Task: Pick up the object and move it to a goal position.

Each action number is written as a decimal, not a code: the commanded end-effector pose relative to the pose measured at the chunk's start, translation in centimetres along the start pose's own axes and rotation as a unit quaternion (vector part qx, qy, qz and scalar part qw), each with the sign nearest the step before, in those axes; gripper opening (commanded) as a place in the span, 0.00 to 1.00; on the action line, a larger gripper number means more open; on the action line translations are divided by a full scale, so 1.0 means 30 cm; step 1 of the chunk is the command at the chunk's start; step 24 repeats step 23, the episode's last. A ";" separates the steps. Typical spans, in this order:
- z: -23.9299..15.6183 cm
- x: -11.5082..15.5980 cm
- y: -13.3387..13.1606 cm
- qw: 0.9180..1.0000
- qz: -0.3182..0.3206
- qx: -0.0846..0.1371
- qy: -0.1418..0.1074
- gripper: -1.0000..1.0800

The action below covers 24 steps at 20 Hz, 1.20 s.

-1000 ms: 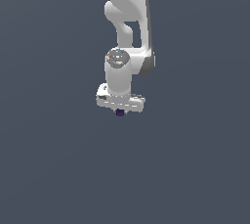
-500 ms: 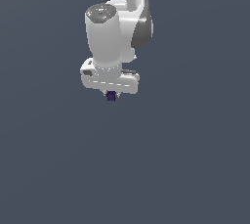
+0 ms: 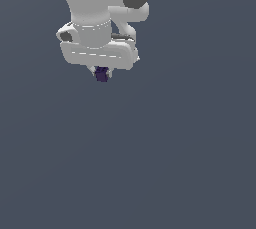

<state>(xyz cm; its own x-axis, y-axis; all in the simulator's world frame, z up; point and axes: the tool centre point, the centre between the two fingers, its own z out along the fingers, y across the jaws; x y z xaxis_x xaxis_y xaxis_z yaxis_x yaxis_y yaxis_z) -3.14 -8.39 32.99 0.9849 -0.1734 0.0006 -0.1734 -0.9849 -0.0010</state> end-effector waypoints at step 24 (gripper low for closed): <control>-0.436 0.028 0.121 1.000 0.000 0.000 0.000 0.00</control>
